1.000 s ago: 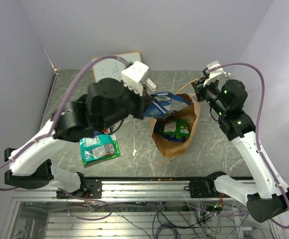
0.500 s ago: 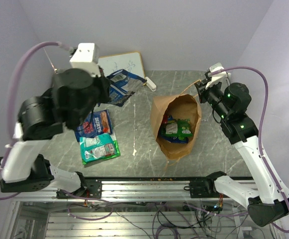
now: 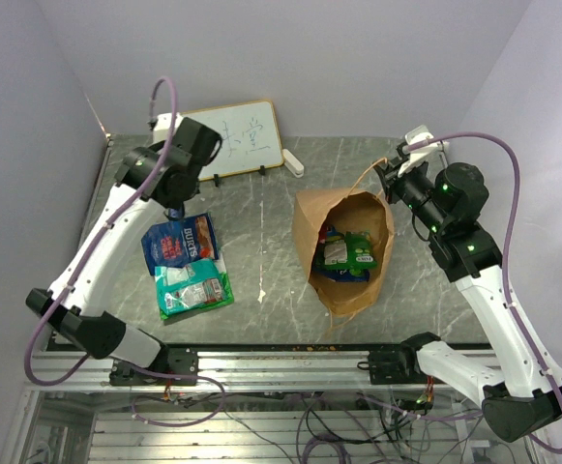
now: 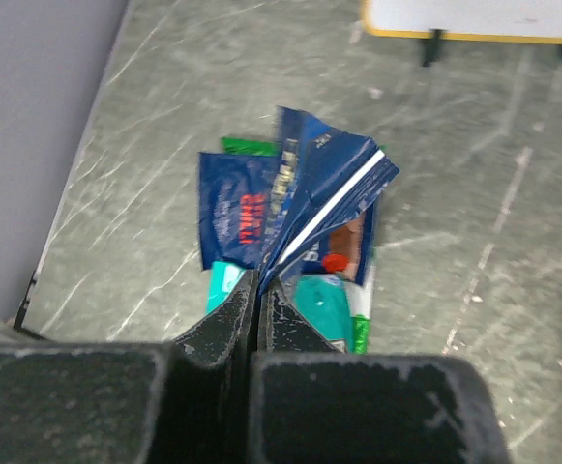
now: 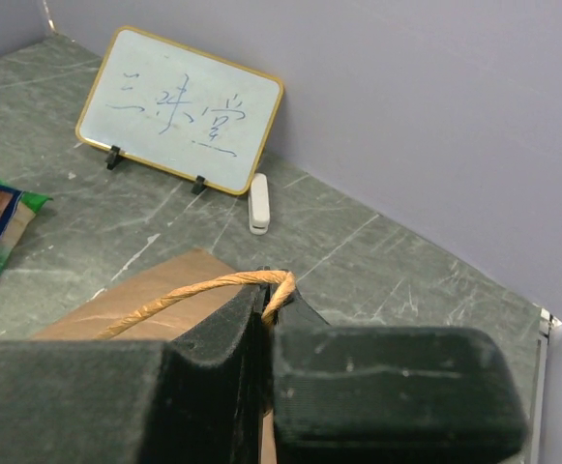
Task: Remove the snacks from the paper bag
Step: Place the snack at the center of the board, then take out the snack from the paper bag.
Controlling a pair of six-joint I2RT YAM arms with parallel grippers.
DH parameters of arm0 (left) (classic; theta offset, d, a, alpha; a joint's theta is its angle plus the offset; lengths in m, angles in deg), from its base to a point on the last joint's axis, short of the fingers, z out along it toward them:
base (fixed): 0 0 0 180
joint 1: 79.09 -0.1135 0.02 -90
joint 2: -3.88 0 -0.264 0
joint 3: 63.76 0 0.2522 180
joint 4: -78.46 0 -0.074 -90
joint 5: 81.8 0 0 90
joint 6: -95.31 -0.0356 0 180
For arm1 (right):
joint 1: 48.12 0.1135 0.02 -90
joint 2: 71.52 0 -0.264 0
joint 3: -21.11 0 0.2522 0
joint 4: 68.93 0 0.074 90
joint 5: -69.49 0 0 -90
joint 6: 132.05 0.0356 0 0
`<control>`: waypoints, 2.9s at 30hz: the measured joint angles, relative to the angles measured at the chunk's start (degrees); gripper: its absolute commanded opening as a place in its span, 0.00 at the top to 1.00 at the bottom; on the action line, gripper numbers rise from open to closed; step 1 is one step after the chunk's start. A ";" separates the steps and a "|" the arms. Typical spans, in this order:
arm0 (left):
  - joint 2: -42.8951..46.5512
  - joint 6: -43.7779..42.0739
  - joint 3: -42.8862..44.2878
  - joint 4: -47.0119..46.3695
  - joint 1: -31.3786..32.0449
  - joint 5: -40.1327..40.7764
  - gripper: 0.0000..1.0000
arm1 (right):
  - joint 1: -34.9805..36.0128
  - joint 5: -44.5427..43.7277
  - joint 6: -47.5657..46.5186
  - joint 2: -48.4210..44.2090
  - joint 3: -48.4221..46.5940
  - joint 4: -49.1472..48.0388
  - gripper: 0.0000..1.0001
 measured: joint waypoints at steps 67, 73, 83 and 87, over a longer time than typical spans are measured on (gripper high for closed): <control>-14.93 -2.86 -19.78 -25.73 1.11 -13.03 0.14 | 0.00 2.69 0.87 -0.57 2.84 -2.51 1.00; -1.11 -2.99 -20.50 -27.91 1.38 -21.42 0.14 | 0.00 6.25 0.79 0.31 2.84 -1.66 1.00; 13.11 -0.68 -28.48 -38.58 17.68 -30.29 0.16 | 0.00 13.11 1.09 1.40 2.78 -0.28 1.00; 14.08 -2.16 -30.01 -41.90 28.92 -29.20 0.16 | 0.00 15.19 1.57 2.45 1.92 0.09 1.00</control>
